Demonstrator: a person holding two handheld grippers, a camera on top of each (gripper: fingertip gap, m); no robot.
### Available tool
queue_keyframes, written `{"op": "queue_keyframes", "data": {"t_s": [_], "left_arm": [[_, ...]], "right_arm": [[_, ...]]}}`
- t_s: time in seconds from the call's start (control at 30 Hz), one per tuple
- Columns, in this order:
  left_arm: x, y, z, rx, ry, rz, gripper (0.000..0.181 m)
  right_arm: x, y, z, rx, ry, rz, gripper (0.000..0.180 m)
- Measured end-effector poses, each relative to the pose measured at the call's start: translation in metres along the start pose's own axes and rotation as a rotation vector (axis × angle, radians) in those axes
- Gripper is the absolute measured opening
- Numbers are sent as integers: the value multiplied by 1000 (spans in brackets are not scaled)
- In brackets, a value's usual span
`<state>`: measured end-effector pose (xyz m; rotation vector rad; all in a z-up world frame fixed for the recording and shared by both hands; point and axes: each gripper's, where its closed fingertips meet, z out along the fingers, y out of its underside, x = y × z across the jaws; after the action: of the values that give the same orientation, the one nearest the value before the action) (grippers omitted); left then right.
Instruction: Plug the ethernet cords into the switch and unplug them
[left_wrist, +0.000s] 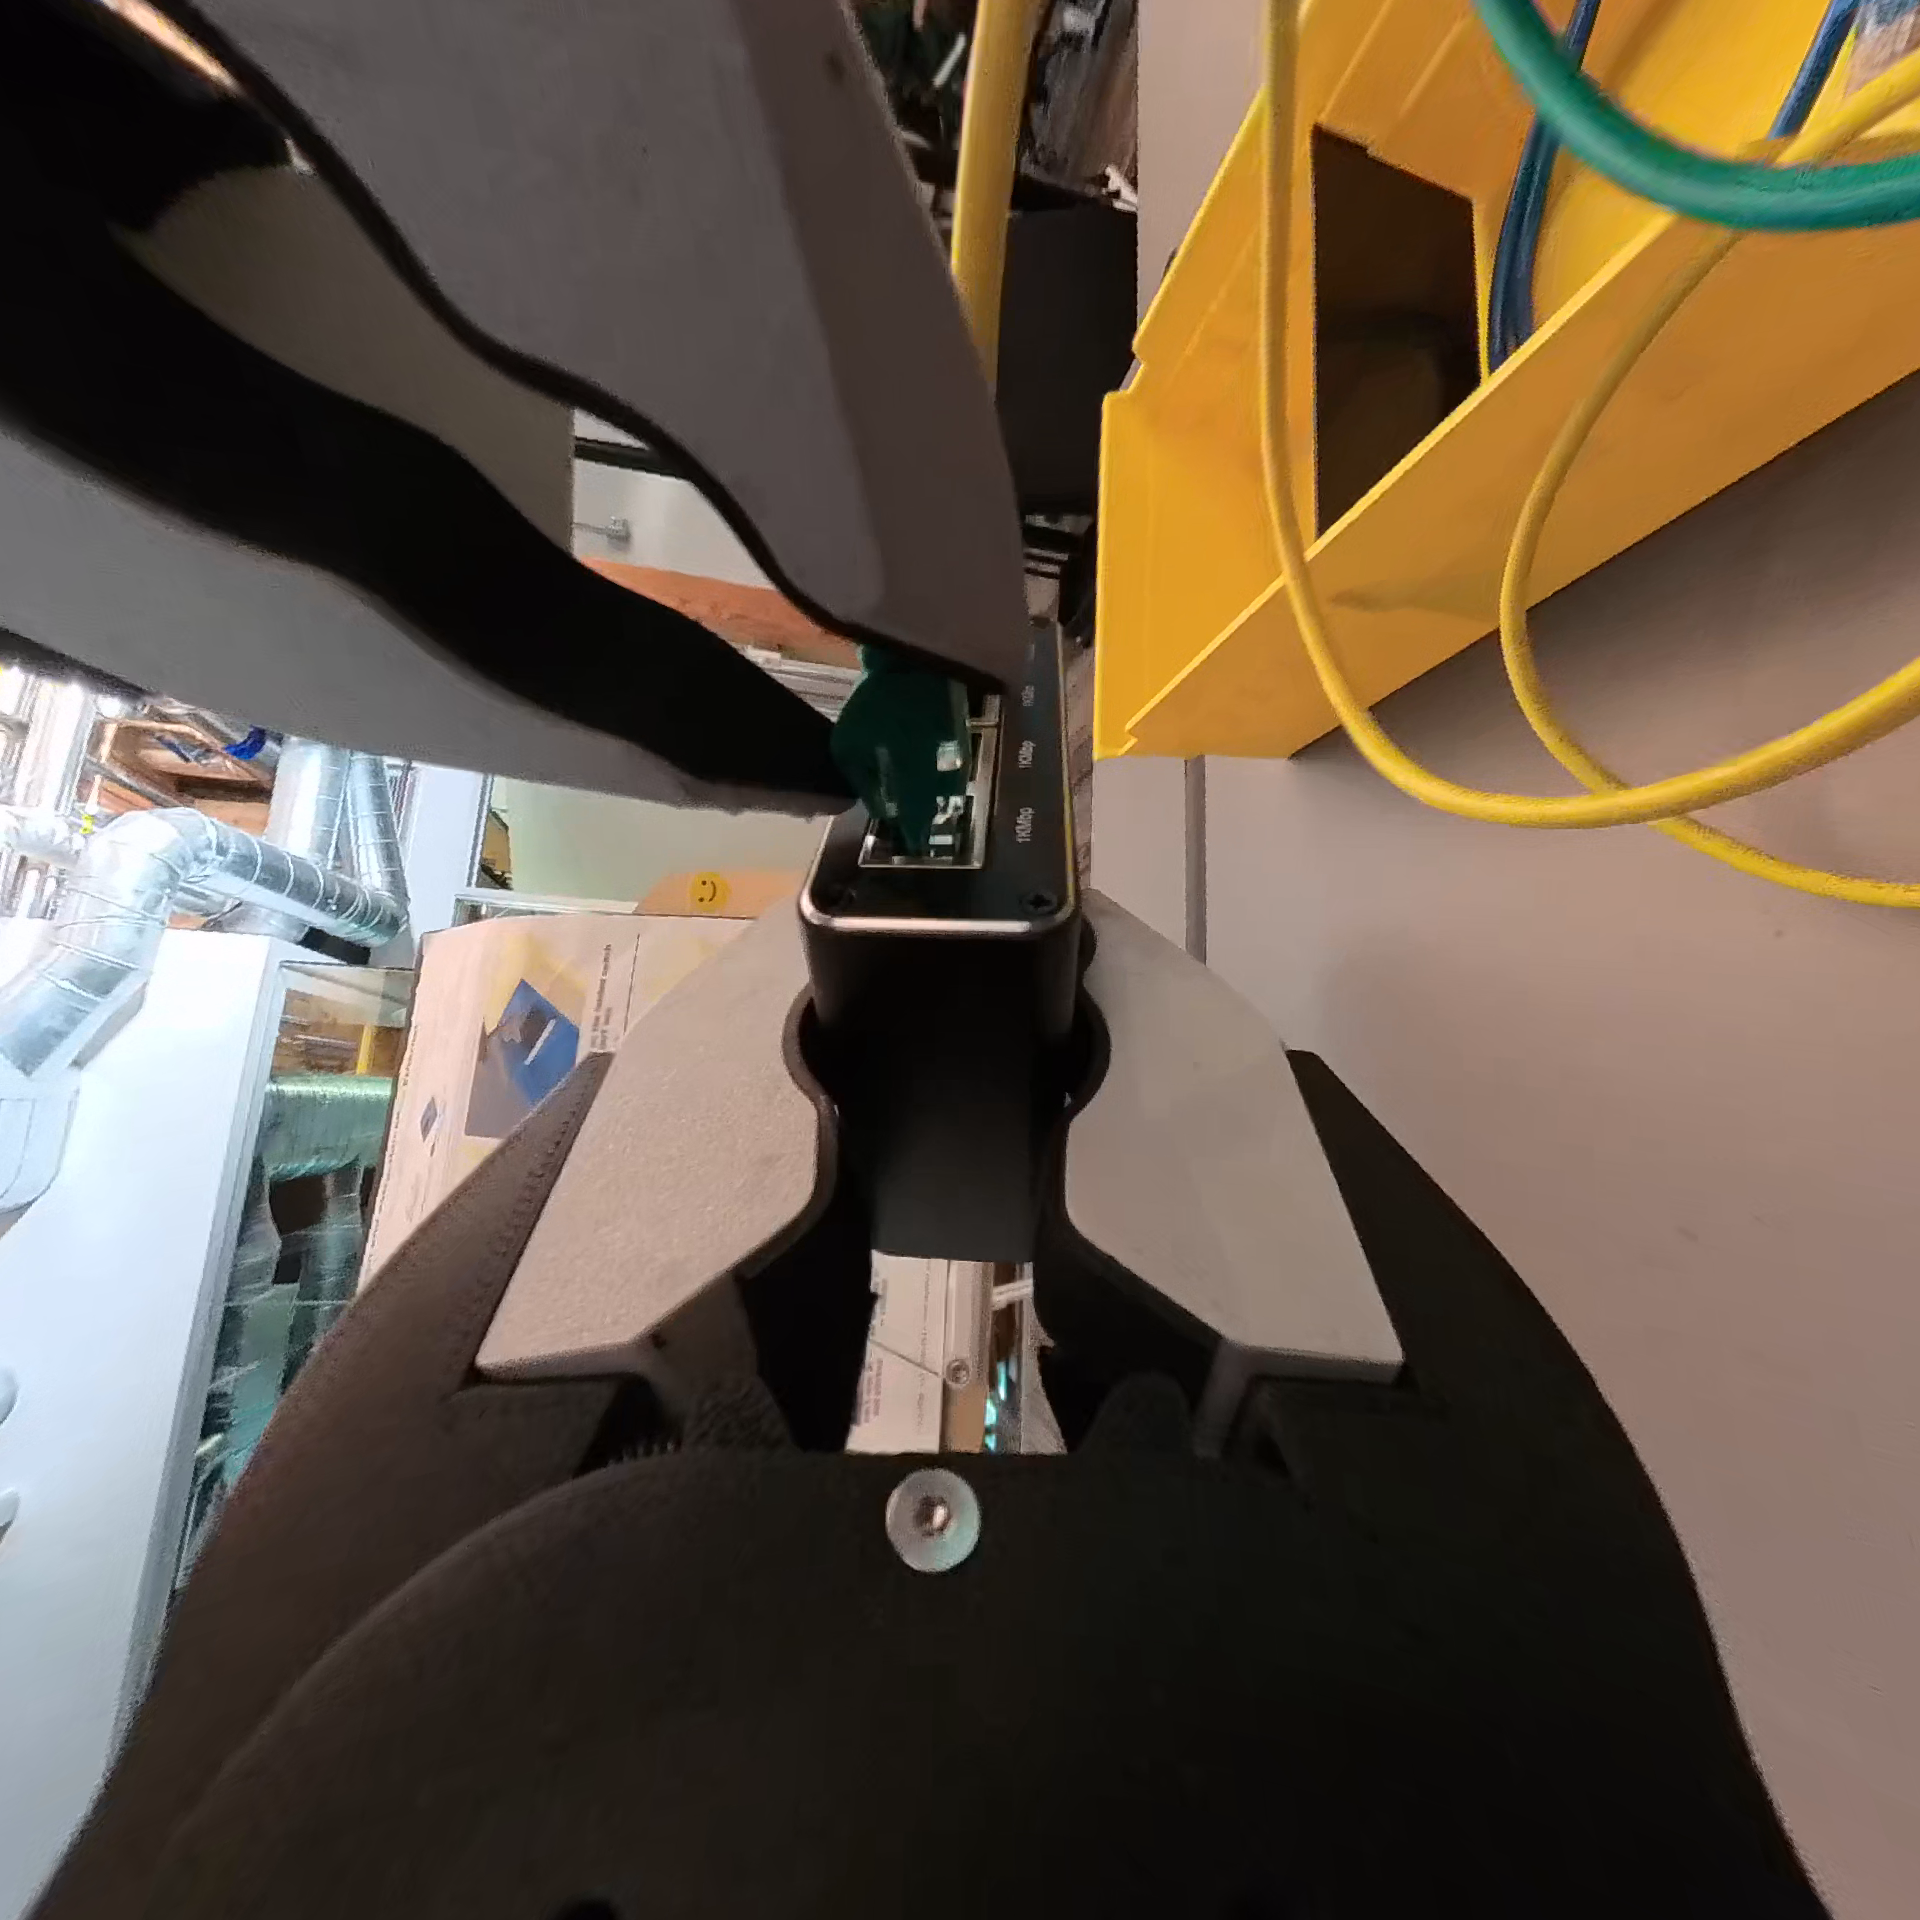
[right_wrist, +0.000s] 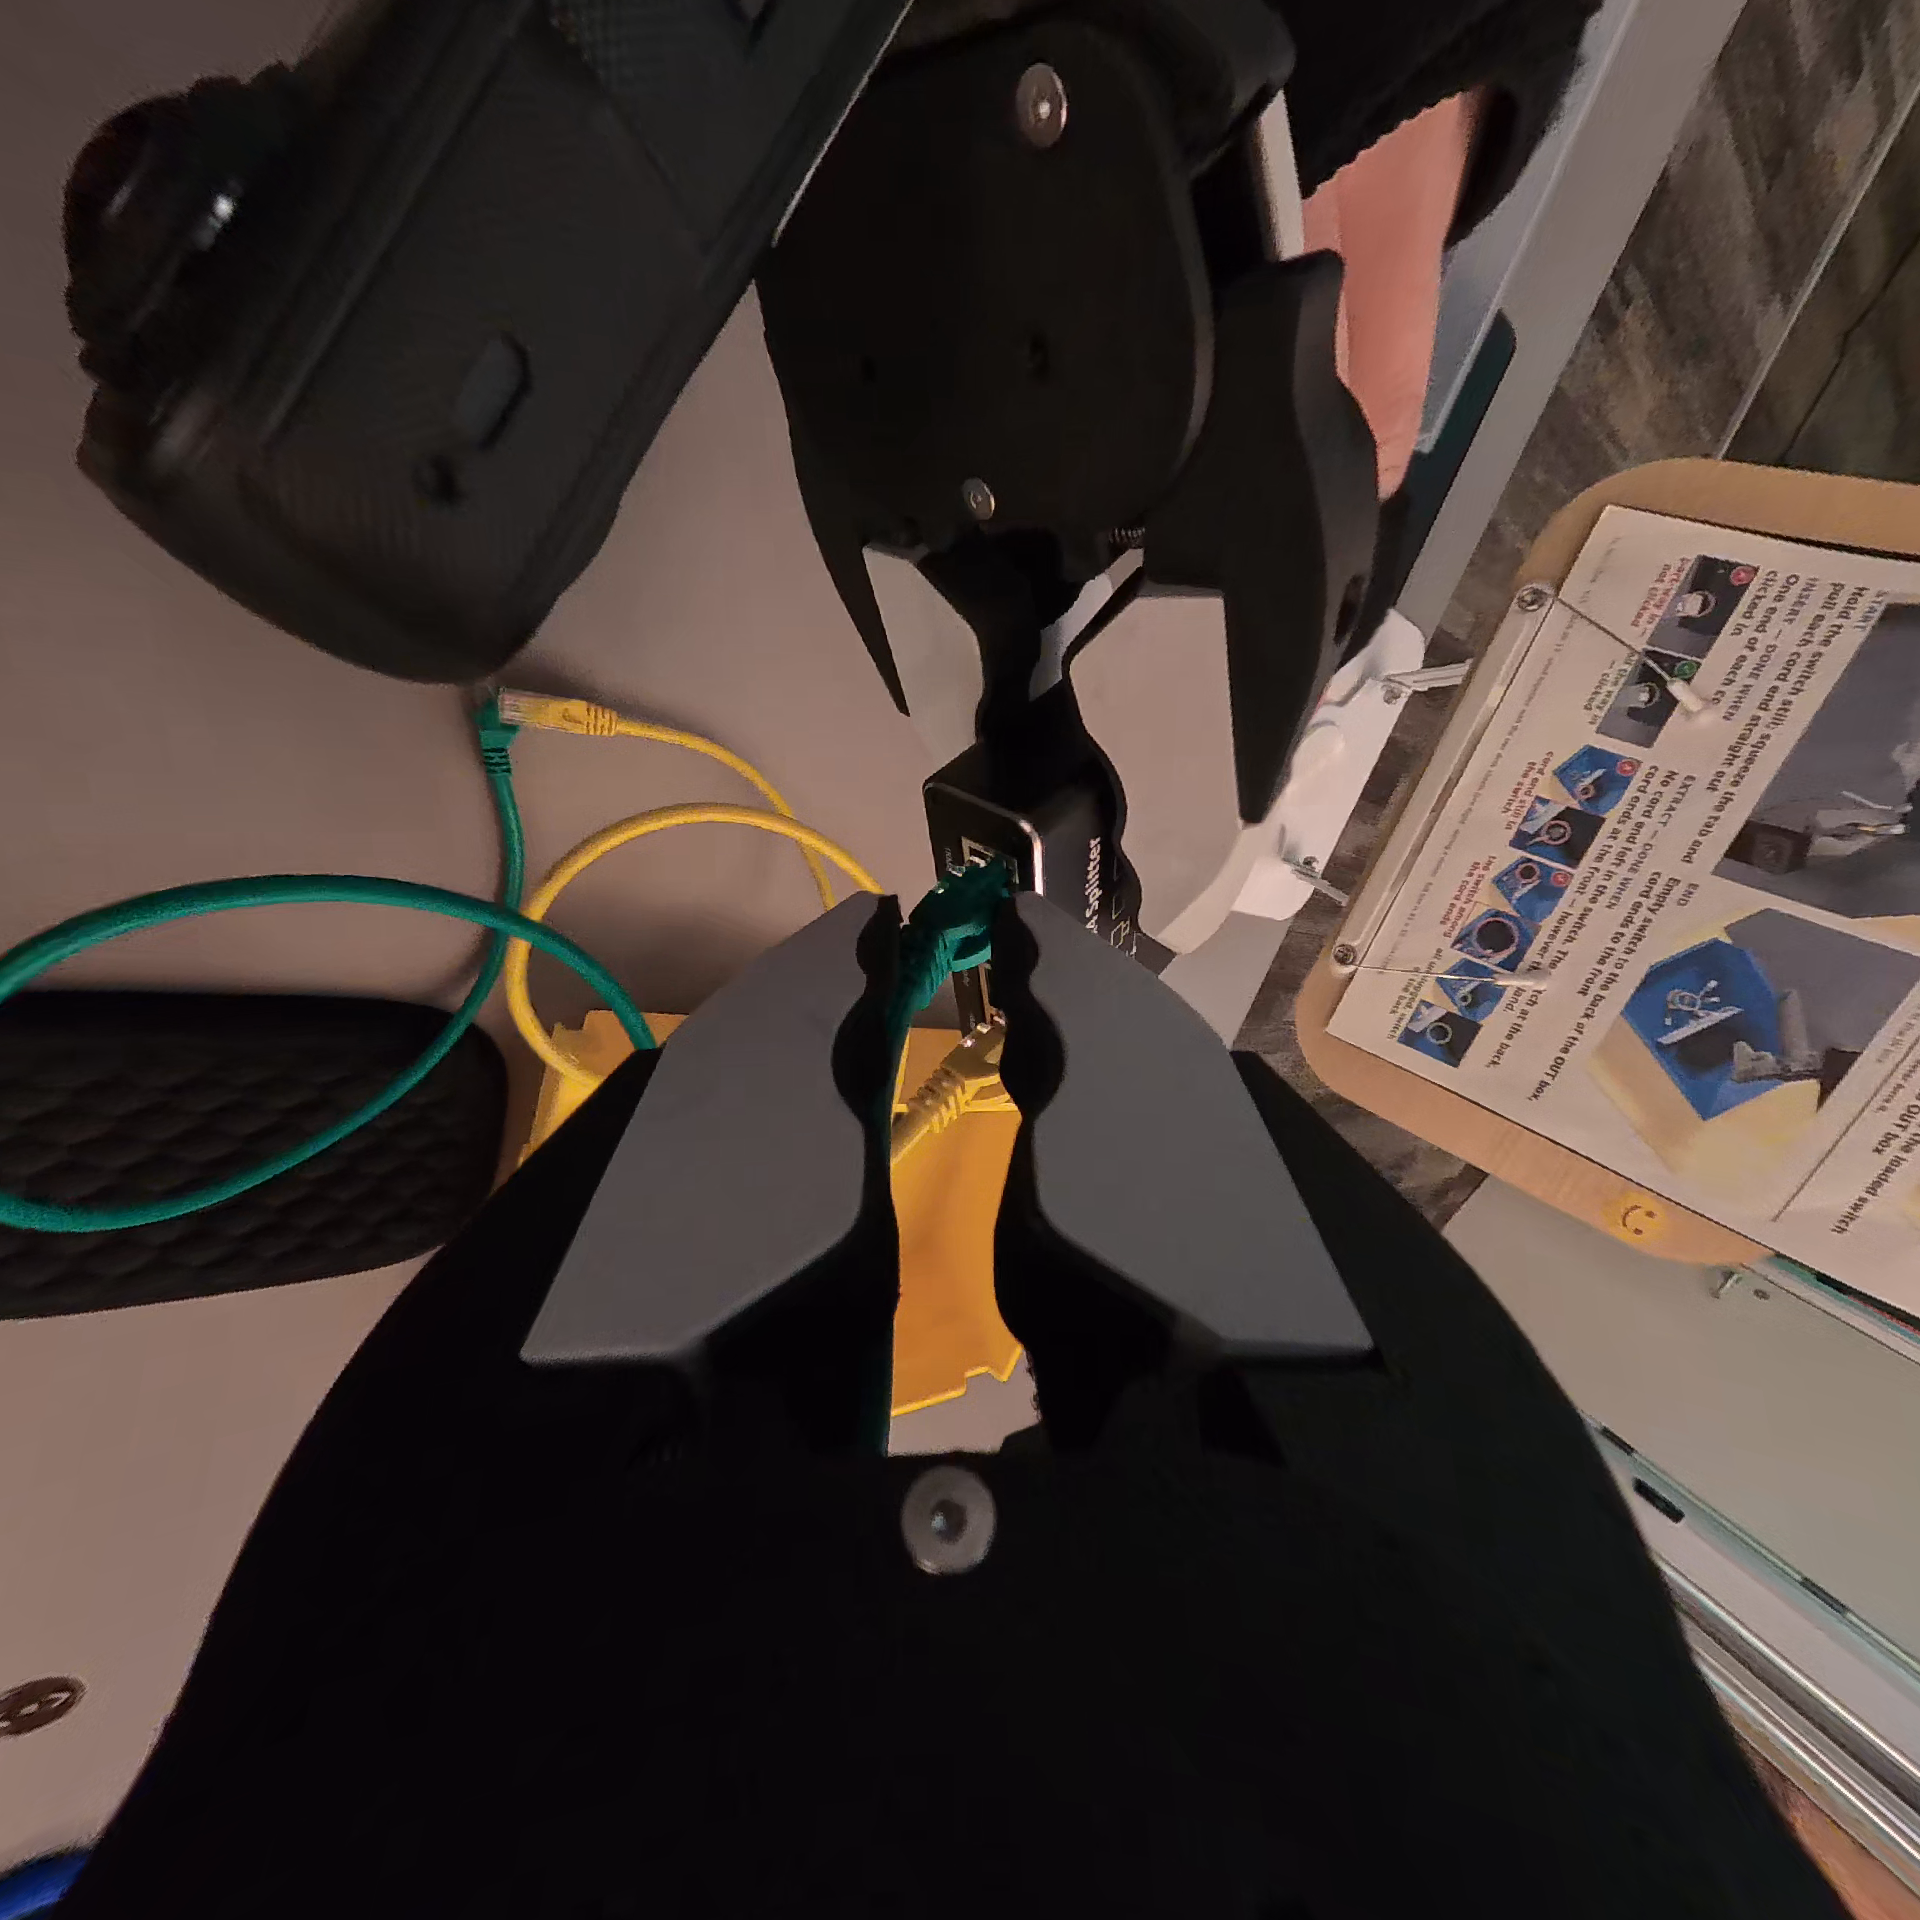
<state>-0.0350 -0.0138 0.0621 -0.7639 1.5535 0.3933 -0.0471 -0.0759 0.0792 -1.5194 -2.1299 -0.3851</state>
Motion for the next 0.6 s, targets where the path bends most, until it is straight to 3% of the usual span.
{"op": "queue_keyframes", "data": {"t_s": [0.4, 0.6], "left_arm": [[1, -17, -5, 34, 7, -2, 38], [-31, -19, -29, -3, -57, -117, 36]], "right_arm": [[-13, 2, -11, 38, -11, 21, 18], [12, -13, -37, 77, 268, -134, 16]]}}
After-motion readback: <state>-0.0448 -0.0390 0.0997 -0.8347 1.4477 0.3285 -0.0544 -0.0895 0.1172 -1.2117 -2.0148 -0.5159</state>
